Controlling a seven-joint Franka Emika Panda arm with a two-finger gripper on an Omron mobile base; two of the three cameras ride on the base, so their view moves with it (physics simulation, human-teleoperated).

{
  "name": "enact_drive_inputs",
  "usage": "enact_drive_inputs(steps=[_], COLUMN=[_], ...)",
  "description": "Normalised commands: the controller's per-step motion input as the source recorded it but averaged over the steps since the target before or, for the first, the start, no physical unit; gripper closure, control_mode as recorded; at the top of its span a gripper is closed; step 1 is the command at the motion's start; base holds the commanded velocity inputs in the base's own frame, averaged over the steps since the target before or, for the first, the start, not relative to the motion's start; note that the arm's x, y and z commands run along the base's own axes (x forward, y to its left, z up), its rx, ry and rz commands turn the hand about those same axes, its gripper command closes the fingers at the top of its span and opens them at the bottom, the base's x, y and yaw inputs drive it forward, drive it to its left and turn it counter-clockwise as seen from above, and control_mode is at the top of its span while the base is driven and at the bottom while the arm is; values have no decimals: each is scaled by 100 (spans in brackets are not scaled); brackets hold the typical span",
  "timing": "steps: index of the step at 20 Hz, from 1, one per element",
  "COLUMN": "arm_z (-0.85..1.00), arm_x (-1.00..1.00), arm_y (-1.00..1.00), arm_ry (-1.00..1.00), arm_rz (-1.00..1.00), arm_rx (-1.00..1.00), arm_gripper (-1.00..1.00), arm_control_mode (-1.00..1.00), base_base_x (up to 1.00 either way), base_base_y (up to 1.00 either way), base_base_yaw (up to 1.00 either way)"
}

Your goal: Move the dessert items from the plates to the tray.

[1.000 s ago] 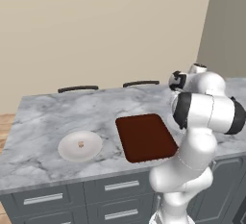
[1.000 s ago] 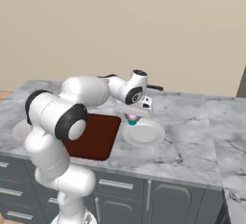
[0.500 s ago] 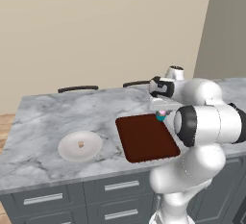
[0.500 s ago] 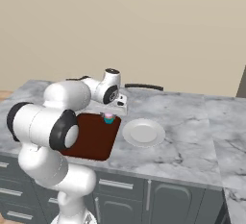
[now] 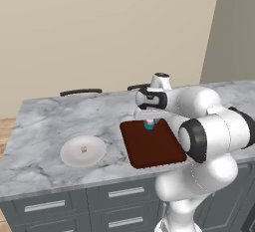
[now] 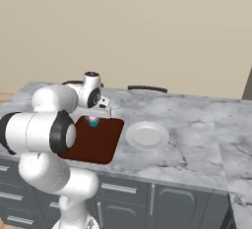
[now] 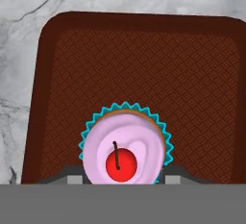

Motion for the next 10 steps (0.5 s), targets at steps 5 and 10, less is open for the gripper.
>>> enact_drive_inputs(steps=[5,10], arm_z=[-31,-39], arm_x=[9,11], arm_y=[1,0], arm_ry=[2,1], arm_rz=[-3,-3], arm_rx=[-6,-3], arm_gripper=[100,100], arm_control_mode=[-100,-100], base_base_x=[0,0], base_base_y=[0,0], base_base_yaw=[0,0])
